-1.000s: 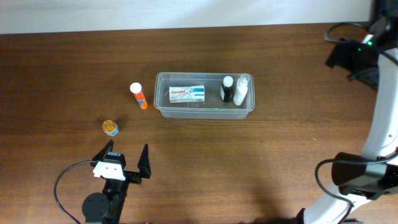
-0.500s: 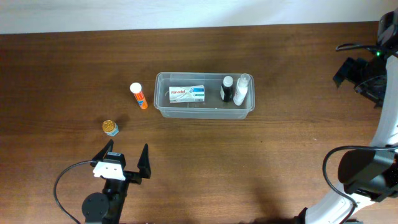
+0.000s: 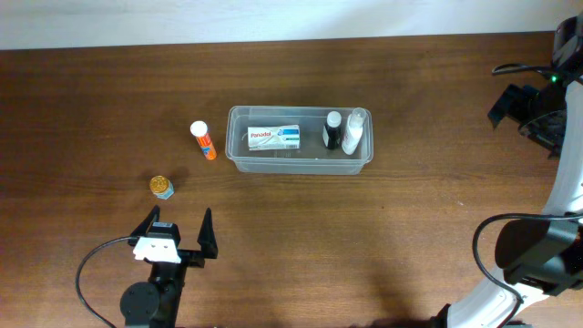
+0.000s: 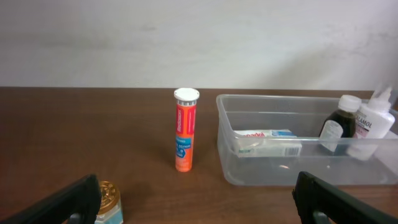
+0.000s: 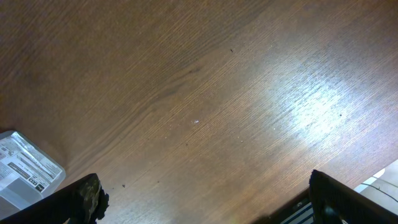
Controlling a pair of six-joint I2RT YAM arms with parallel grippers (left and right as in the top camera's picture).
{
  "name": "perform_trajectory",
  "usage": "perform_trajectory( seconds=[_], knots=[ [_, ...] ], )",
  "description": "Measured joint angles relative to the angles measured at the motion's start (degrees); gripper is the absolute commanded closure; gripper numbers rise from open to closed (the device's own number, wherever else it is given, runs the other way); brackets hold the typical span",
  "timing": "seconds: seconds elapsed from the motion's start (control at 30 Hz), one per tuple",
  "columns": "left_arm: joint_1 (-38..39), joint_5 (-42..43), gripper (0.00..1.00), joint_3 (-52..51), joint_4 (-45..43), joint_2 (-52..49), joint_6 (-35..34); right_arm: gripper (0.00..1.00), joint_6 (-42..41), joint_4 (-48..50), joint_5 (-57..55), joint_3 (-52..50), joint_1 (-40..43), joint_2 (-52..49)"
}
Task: Pack container
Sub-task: 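Move the left gripper over the small gold-capped jar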
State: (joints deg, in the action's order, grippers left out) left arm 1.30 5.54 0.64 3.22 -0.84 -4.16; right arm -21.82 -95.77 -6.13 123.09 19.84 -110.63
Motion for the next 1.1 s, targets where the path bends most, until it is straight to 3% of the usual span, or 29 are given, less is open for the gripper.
perform_trajectory(
  seconds=[0.3, 0.4, 0.63, 0.97, 1.1],
  knots=[
    [0.00, 1.09, 0.01, 0.02, -16.31, 0.00, 1.55, 0.02, 0.02, 0.00, 0.07, -0.02, 0.00, 0.00],
    [0.00, 1.97, 0.01, 1.16, -15.67, -0.07, 4.39, 0.02, 0.00, 0.02, 0.15, -0.02, 0.00, 0.00],
    [0.00, -0.74, 0.01, 15.08, -0.57, -10.16, 7.30, 0.01, 0.02, 0.02, 0.20, -0.04, 0.00, 0.00],
    [0.00, -0.24, 0.01, 53.53, 25.92, -50.36, 10.67, 0.02, -0.02, 0.02, 0.20, -0.17, 0.00, 0.00],
    [0.00, -0.22, 0.01, 63.41, 34.64, -60.96, 11.10, 0.01, 0.02, 0.02, 0.20, -0.17, 0.00, 0.00]
  ],
)
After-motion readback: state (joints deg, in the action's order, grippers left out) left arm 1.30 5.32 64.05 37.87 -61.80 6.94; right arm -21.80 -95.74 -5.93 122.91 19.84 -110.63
